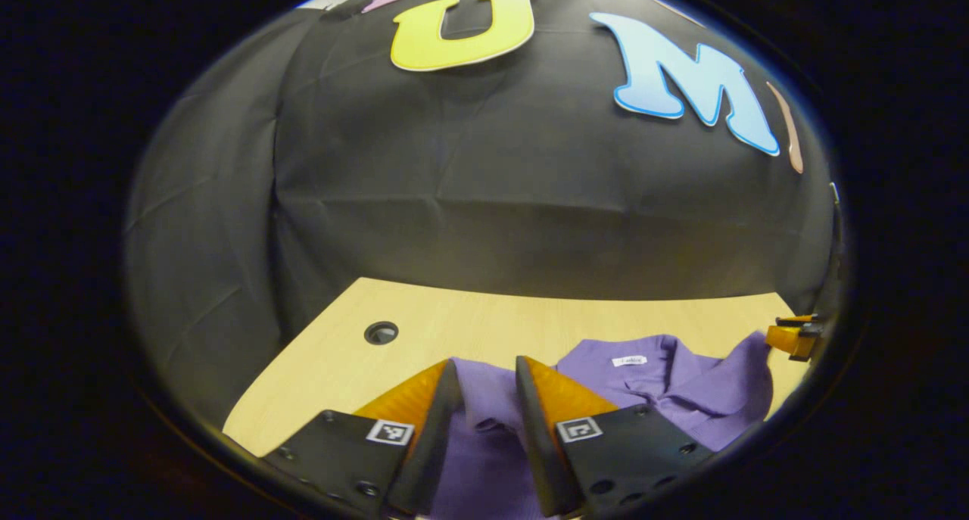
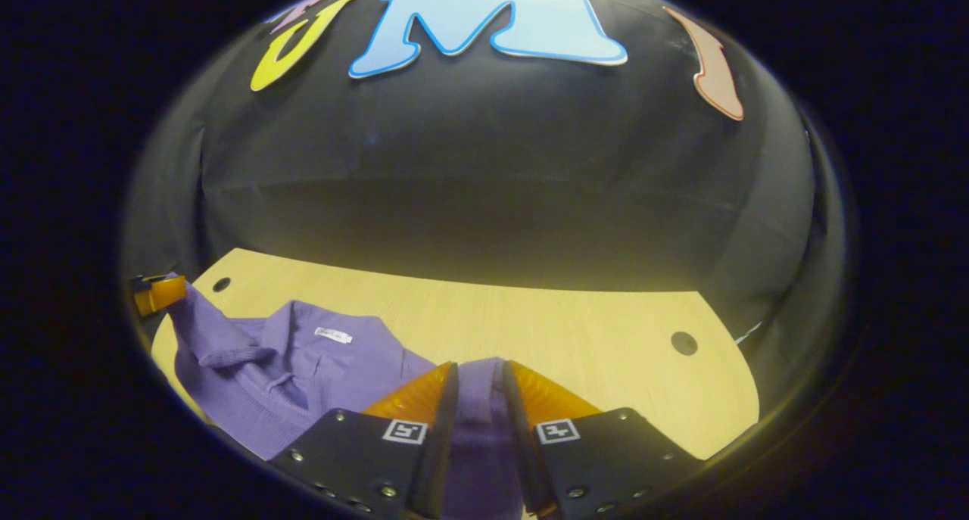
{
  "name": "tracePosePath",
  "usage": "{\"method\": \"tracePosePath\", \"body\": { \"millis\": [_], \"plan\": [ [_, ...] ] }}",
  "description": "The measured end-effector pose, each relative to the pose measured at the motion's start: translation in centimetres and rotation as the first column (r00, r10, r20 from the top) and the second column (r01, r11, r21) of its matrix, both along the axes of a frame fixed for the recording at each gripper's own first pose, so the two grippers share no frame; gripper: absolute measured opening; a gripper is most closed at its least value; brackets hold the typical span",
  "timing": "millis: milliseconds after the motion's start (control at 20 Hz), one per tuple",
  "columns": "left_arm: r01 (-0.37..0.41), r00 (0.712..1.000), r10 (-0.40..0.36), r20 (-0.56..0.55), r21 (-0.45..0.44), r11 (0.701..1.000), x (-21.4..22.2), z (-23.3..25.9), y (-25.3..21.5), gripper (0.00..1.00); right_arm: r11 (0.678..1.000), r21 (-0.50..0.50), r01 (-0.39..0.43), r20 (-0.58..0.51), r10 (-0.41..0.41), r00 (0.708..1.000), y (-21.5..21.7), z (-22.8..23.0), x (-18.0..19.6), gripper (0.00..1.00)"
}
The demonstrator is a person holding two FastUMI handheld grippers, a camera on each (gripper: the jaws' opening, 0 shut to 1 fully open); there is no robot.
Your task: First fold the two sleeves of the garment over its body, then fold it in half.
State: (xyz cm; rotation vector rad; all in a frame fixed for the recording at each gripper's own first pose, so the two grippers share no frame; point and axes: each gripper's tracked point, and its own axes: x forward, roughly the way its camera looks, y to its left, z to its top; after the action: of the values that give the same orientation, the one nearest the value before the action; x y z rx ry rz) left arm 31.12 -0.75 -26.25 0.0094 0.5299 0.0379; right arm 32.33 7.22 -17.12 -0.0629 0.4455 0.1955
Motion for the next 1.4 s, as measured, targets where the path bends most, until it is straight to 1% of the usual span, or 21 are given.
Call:
{"method": "tracePosePath", "body": {
  "millis": [50,100,150,200,250,300,350,400,500,600,650,800,850,900,1000,1100,1300,1400],
  "plan": [
    [0.008,1.0,-0.008,0.011,0.0,1.0,-0.3,0.6,0.0,0.6,1.0,0.004,0.006,0.005,-0.006,1.0,-0.2,0.7,-0.6,0.4],
    [0.016,1.0,-0.016,0.025,0.002,1.0,-0.5,1.2,0.1,0.65,1.0,0.01,0.012,0.009,-0.012,1.0,-0.2,1.2,-1.1,0.5],
    [0.024,0.999,-0.024,0.038,0.002,1.0,-0.9,1.8,0.1,0.7,1.0,0.011,0.022,0.015,-0.022,1.0,-0.3,1.6,-1.8,0.7],
    [0.032,0.998,-0.031,0.051,-0.003,0.999,-1.2,2.5,0.1,0.75,0.999,0.008,0.032,0.023,-0.032,0.999,-0.5,2.2,-2.6,0.75],
    [0.039,0.997,-0.038,0.062,-0.011,0.999,-1.7,3.2,0.0,0.77,0.999,0.005,0.042,0.037,-0.042,0.998,-0.6,2.9,-3.4,0.78],
    [0.046,0.996,-0.044,0.074,-0.021,0.999,-2.2,3.9,-0.1,0.79,0.999,0.003,0.049,0.055,-0.049,0.997,-0.7,3.8,-4.4,0.79],
    [0.054,0.995,-0.051,0.088,-0.03,0.998,-2.8,4.6,0.0,0.89,0.999,0.001,0.053,0.075,-0.053,0.996,-0.7,4.9,-5.5,0.78],
    [0.064,0.993,-0.06,0.102,-0.034,0.997,-3.4,5.4,0.0,0.91,0.998,-0.002,0.057,0.097,-0.057,0.994,-0.7,5.9,-6.7,0.79],
    [0.087,0.989,-0.082,0.125,-0.033,0.996,-4.8,7.0,0.0,0.91,0.998,-0.006,0.062,0.143,-0.061,0.988,-0.4,8.1,-9.3,0.8],
    [0.124,0.981,-0.118,0.157,-0.028,0.992,-6.4,8.8,-0.1,0.88,0.997,-0.013,0.071,0.187,-0.067,0.98,-0.2,10.1,-12.5,0.8],
    [0.142,0.975,-0.136,0.176,-0.019,0.99,-7.3,9.7,-0.1,0.91,0.997,-0.01,0.076,0.211,-0.072,0.975,0.1,11.2,-14.0,0.79],
    [0.192,0.955,-0.187,0.231,0.003,0.981,-10.1,12.2,-0.2,0.91,0.995,0.013,0.098,0.26,-0.098,0.961,1.0,13.4,-18.6,0.79],
    [0.202,0.95,-0.195,0.244,-0.003,0.979,-11.1,12.8,-0.2,0.88,0.994,0.018,0.105,0.273,-0.106,0.956,1.2,14.0,-20.0,0.79],
    [0.207,0.947,-0.197,0.253,-0.012,0.978,-11.9,13.3,-0.2,0.92,0.993,0.018,0.112,0.282,-0.113,0.953,1.4,14.3,-21.4,0.79],
    [0.215,0.941,-0.203,0.269,-0.017,0.976,-13.6,14.2,0.2,0.92,0.992,0.007,0.13,0.303,-0.126,0.945,1.3,15.0,-23.7,0.79],
    [0.216,0.936,-0.207,0.284,0.001,0.976,-15.3,15.3,0.8,0.91,0.989,0.001,0.146,0.325,-0.138,0.936,1.3,15.7,-25.6,0.79],
    [0.221,0.927,-0.213,0.308,0.01,0.975,-18.9,17.7,1.0,0.91,0.99,0.035,0.133,0.345,-0.137,0.929,1.9,16.6,-28.6,0.8],
    [0.203,0.923,-0.199,0.329,0.023,0.979,-20.6,18.9,1.3,0.91,0.992,0.042,0.12,0.356,-0.127,0.926,1.9,16.9,-29.5,0.79]
  ]
}}
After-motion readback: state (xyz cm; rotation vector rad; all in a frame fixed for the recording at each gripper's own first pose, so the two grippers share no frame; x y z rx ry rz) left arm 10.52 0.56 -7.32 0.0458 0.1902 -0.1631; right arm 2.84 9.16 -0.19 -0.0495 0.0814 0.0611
